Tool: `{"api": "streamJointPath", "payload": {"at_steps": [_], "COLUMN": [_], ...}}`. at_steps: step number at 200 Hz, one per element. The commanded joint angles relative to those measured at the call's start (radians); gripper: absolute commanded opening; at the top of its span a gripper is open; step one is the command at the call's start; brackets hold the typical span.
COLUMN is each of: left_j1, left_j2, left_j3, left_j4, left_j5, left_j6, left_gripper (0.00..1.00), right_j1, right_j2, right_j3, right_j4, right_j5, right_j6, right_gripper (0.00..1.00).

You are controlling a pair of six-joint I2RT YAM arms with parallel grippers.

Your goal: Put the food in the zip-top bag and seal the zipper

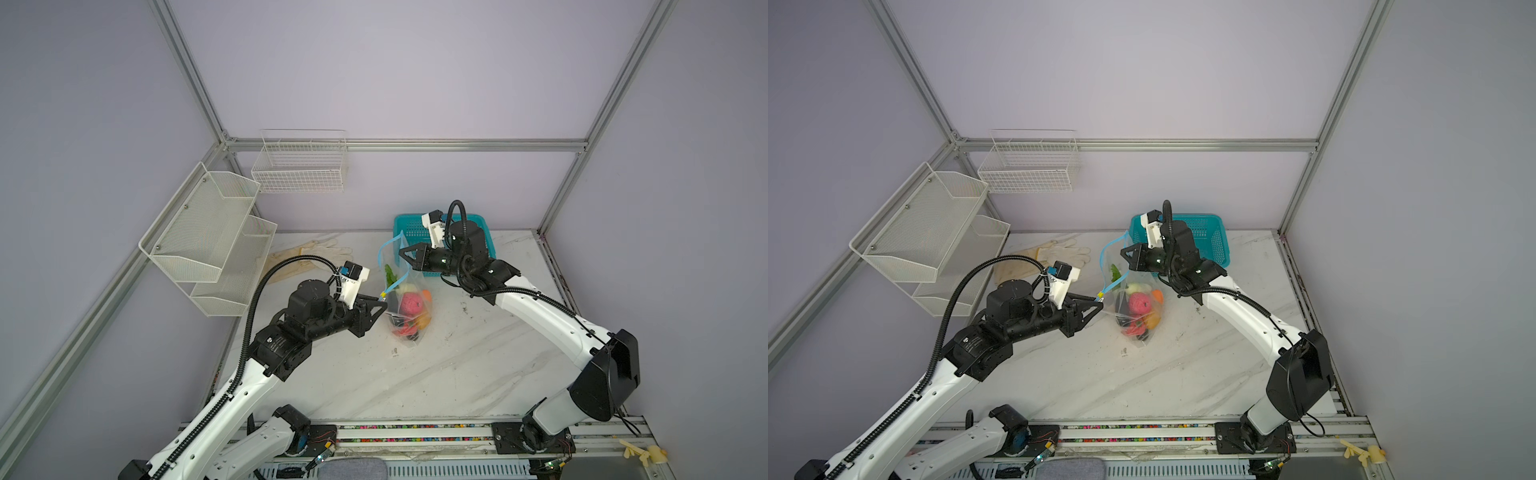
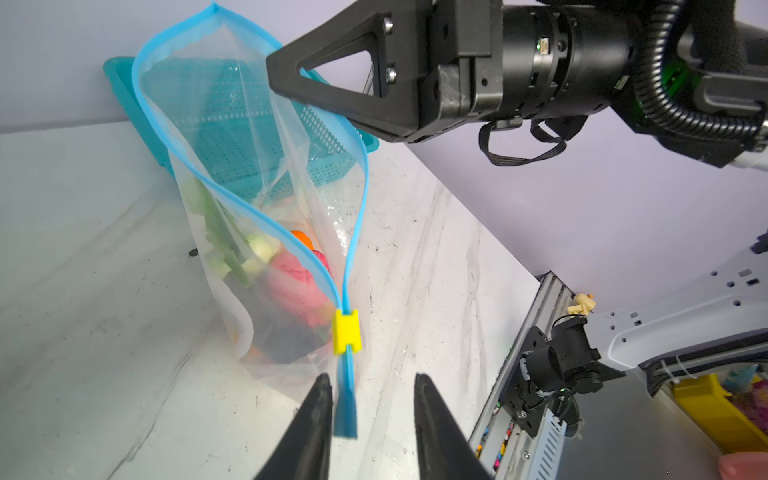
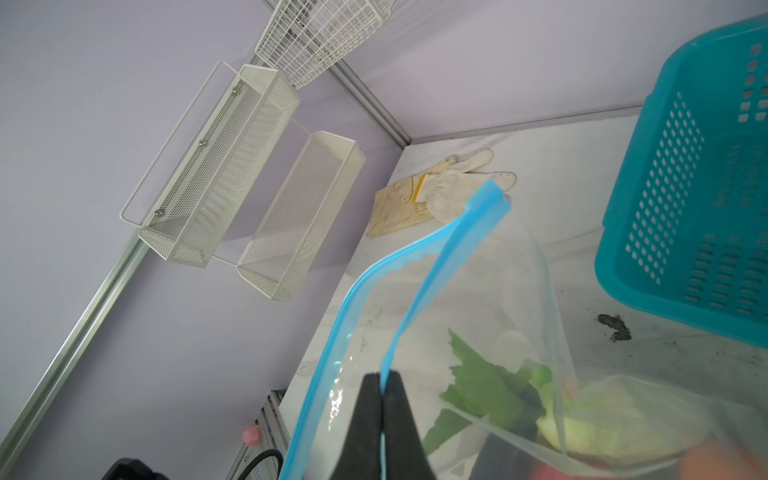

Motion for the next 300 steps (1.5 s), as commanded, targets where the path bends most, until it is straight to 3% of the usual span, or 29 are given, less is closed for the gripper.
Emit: {"api": "streamJointPath", "payload": {"at_steps": [1, 76, 148, 224, 272, 300], "left_j1": [-0.007, -0.012, -0.013, -0.013, -0.015, -0.013], "left_j2": [-0.007, -0.015, -0.031, -0.038, 0.038, 0.076], "left_j3": [-0.021, -0.051, -0.042, 0.029, 0.144, 0.174], "left_j4": [0.054, 0.045, 0.029, 0.026, 0.010, 0.012], "left_j5": [-0.001, -0.018, -0.053, -0.120, -0.089, -0.081], "left_j6": [0.024, 0.026, 0.032, 0.047, 0.090, 0.102], "left_gripper": [0.27, 0.27, 0.00, 0.00, 0.00, 0.00], "right_j1": [-0.005, -0.006, -0.007, -0.008, -0.008, -0.008], "right_j2": [-0.001, 0.002, -0.002, -0.039, -0.111, -0.143], "right_j3": [0.027, 0.032, 0.031, 0.044, -0.016, -0.093], "right_j4": [0.042, 0.042, 0.041, 0.016, 0.009, 0.051], "right_j5": [-0.007, -0.013, -0.009, 0.008, -0.001, -0.018], "right_j6": [0.010, 0.007, 0.007, 0.006, 0.017, 0.011], "right_gripper": [0.00, 0.00, 0.00, 0.00, 0.00, 0.07]}}
